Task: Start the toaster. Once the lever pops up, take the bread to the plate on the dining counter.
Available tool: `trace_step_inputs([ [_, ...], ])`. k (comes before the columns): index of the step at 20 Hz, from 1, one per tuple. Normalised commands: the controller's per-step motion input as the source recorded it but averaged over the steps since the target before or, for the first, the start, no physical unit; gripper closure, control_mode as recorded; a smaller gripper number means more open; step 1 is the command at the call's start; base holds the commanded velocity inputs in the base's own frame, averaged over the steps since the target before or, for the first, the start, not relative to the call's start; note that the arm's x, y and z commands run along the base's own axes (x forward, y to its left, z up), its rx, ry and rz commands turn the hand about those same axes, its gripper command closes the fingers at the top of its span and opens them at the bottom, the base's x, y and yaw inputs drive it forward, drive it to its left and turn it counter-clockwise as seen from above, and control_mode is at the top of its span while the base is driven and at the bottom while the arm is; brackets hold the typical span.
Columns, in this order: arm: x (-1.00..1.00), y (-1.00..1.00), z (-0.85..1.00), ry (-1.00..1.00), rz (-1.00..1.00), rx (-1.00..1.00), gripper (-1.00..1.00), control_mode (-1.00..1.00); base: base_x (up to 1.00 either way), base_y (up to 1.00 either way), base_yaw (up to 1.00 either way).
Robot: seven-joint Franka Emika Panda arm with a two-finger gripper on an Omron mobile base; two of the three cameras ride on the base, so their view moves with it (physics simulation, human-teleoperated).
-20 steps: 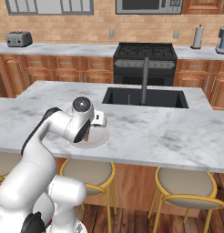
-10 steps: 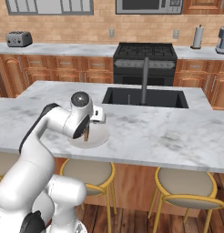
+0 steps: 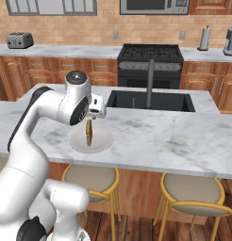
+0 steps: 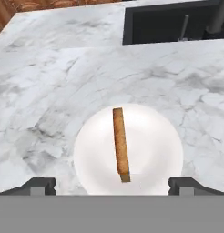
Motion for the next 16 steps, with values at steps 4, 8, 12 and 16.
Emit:
trace_step_inputs([
  [4, -0.90, 0.08, 0.23, 0.16, -0.03, 0.00, -1.00, -1.00, 0.00, 0.00, 0.00],
  [8, -1.00, 0.13, 0.07, 0.08, -0.08, 0.00, -1.00, -1.00, 0.00, 0.00, 0.00],
  [12, -0.71, 0.36, 0.00, -0.01, -0.02, -0.09, -1.00, -1.00, 0.00, 0.00, 0.00],
  [16, -0.52, 0.44, 0.00, -0.07, 0.00, -0.14, -1.00, -1.00, 0.00, 0.00, 0.00],
])
